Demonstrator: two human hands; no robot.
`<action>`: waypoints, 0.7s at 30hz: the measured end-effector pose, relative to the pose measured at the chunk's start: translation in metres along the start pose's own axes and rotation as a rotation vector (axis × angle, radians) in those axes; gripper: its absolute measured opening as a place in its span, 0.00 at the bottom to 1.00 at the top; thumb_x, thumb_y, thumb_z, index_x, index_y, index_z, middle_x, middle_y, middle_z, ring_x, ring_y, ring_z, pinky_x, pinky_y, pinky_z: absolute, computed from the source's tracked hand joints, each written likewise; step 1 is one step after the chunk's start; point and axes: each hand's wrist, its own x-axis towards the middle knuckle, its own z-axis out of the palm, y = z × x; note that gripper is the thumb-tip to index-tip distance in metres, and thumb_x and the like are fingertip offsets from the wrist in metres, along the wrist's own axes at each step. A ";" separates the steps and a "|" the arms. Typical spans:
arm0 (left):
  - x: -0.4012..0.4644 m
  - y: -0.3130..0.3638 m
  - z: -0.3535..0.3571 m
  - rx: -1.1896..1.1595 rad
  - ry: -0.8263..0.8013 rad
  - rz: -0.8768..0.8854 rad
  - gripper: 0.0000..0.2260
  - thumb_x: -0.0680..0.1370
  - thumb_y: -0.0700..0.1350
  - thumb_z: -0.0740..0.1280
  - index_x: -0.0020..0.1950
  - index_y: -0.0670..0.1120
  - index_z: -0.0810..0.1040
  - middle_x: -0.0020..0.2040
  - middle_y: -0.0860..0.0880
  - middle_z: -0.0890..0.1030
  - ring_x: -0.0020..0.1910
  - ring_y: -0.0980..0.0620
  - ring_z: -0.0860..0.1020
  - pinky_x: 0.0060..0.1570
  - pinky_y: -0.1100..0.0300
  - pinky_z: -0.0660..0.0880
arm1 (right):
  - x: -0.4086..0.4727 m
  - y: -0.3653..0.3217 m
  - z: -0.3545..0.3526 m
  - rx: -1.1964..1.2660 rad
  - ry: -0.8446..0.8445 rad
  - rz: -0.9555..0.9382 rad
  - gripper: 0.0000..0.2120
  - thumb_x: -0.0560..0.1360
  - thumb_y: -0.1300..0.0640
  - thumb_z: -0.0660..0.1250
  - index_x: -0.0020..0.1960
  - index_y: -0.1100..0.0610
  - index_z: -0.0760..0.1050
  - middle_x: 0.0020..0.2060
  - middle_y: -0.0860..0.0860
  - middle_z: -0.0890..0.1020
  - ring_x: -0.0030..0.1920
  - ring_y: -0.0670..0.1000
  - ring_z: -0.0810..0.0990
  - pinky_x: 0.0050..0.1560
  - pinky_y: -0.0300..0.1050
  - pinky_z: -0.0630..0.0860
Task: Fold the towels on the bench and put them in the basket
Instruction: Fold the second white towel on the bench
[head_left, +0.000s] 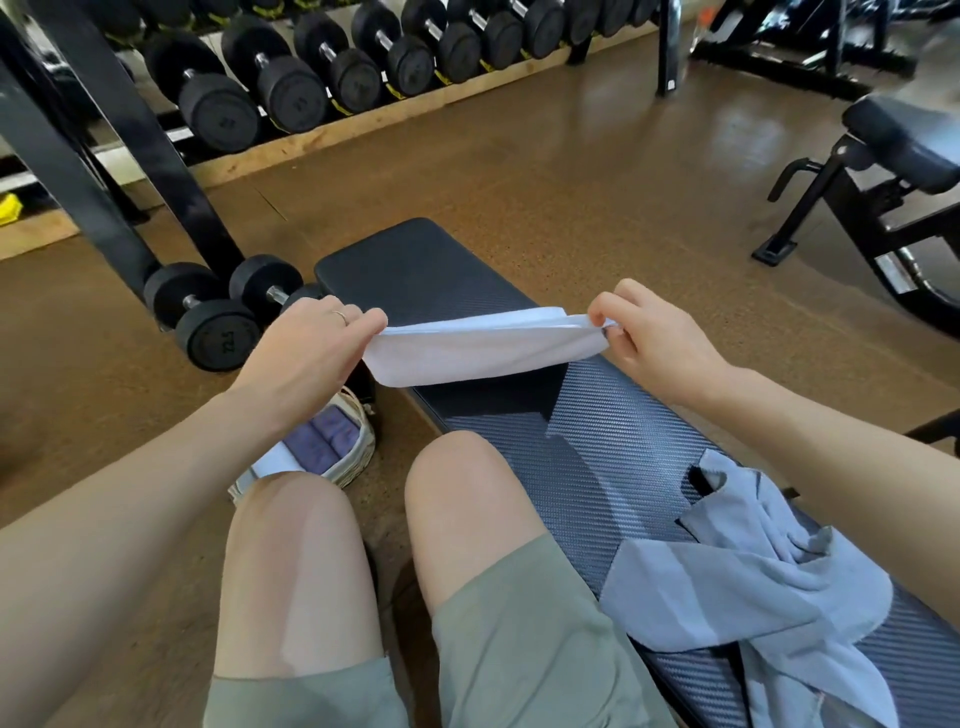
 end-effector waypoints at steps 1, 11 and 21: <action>0.000 -0.001 0.001 0.002 -0.002 0.005 0.13 0.71 0.30 0.69 0.49 0.43 0.71 0.35 0.45 0.72 0.33 0.42 0.70 0.33 0.46 0.68 | 0.001 -0.001 -0.002 -0.025 -0.013 -0.020 0.09 0.78 0.63 0.58 0.54 0.51 0.69 0.47 0.48 0.68 0.35 0.58 0.72 0.35 0.51 0.73; 0.000 -0.014 0.002 -0.033 0.035 0.023 0.19 0.69 0.30 0.72 0.53 0.45 0.71 0.40 0.47 0.73 0.33 0.45 0.69 0.33 0.53 0.67 | 0.015 -0.005 -0.021 0.104 -0.043 0.125 0.02 0.77 0.58 0.68 0.46 0.53 0.78 0.39 0.47 0.80 0.39 0.49 0.77 0.44 0.51 0.77; 0.007 -0.026 -0.011 -0.065 0.045 0.154 0.26 0.67 0.28 0.72 0.63 0.43 0.74 0.40 0.45 0.69 0.32 0.46 0.64 0.31 0.54 0.60 | 0.028 -0.007 -0.031 0.099 0.009 0.172 0.05 0.79 0.57 0.65 0.45 0.55 0.74 0.34 0.46 0.78 0.35 0.48 0.77 0.37 0.47 0.74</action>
